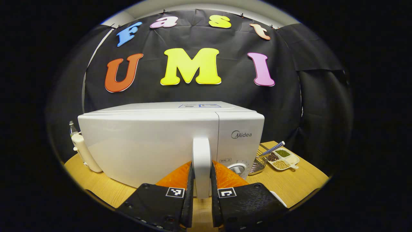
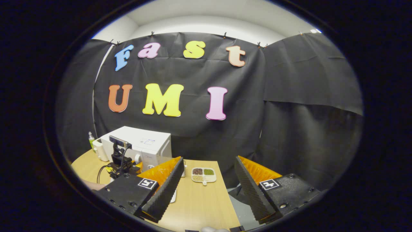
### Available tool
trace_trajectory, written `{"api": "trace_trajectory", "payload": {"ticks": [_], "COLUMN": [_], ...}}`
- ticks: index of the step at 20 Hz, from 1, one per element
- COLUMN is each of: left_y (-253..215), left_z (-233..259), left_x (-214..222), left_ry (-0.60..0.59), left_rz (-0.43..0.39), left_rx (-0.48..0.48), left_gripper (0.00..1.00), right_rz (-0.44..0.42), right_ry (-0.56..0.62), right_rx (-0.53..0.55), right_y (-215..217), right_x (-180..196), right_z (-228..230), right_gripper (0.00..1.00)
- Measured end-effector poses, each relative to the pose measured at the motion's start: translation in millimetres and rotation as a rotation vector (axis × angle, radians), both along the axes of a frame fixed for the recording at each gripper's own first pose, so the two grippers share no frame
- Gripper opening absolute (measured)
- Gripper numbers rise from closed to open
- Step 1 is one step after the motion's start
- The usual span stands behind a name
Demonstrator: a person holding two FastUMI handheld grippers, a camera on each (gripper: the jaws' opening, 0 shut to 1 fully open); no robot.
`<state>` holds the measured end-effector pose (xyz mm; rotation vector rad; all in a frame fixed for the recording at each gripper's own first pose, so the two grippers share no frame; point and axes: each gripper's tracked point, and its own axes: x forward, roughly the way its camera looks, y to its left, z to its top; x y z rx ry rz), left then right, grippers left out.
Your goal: Open the microwave oven with the left hand, put the food in, and close the microwave oven.
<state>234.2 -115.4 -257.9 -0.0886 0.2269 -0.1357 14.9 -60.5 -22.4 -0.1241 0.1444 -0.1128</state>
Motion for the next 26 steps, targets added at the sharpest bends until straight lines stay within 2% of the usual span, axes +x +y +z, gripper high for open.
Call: {"api": "trace_trajectory", "payload": {"ticks": [1,2,3,4,5,6,7,8,10,12,14,16,20,22,24,25,26], "left_y": [0.0,1.3,1.8,1.2,0.2,0.2,1.0,1.0,0.9,0.8,3.1,8.2,15.8,21.1,33.4,43.5,52.6], "left_z": [-0.1,-1.2,-0.3,-0.1,-0.7,-0.5,-0.1,0.0,0.1,0.3,-2.2,1.4,-0.6,-1.6,-2.8,-1.6,-0.1], "left_x": [-0.6,0.6,-1.0,-0.4,-0.6,-1.2,-1.8,-2.1,-3.0,-3.4,-18.8,-36.5,-64.2,-75.0,-83.7,-87.4,-89.9], "left_ry": [0.002,0.003,0.002,0.004,0.008,0.011,0.009,0.009,0.013,0.018,0.022,0.0,0.018,0.027,0.035,0.037,0.038], "left_rz": [0.001,0.008,0.012,0.012,0.01,0.007,0.004,0.002,-0.004,-0.011,-0.002,-0.007,-0.046,-0.058,-0.022,0.018,0.048], "left_rx": [0.011,0.025,0.028,0.02,0.013,0.018,0.025,0.022,0.008,0.009,-0.006,0.001,-0.006,0.015,0.04,0.051,0.054], "left_gripper": [0.07,0.17,0.12,0.11,0.12,0.11,0.06,0.06,0.06,0.06,0.06,0.06,0.06,0.07,0.2,0.3,0.33], "right_rz": [0.004,0.009,0.015,0.02,0.027,0.031,0.035,0.037,0.042,0.049,0.054,0.058,0.093,0.119,0.14,0.149,0.161], "right_ry": [0.001,0.005,0.006,0.008,0.007,0.005,0.002,0.002,0.001,0.0,-0.001,-0.003,0.021,0.023,0.019,0.015,0.012], "right_rx": [0.003,0.008,0.012,0.013,0.012,0.01,0.007,0.0,-0.008,-0.01,-0.008,-0.017,0.01,0.021,0.017,0.011,0.006], "right_y": [1.6,4.1,7.7,8.9,11.2,12.8,13.8,13.7,14.4,16.0,16.4,16.5,29.4,38.3,46.2,50.5,54.4], "right_x": [0.6,0.3,-0.5,0.0,-0.8,-1.9,-2.0,-2.8,-3.9,-3.9,-1.6,-0.7,1.4,3.1,3.0,2.1,1.3], "right_z": [0.3,-1.2,-1.5,-1.7,-1.4,-0.6,1.2,1.0,2.5,3.5,3.5,2.0,-9.0,-11.7,-12.2,-10.9,-10.5], "right_gripper": [0.96,1.0,1.0,0.96,1.0,0.96,1.0,0.96,1.0,0.96,1.0,0.96,1.0,0.97,1.0,1.0,1.0]}}
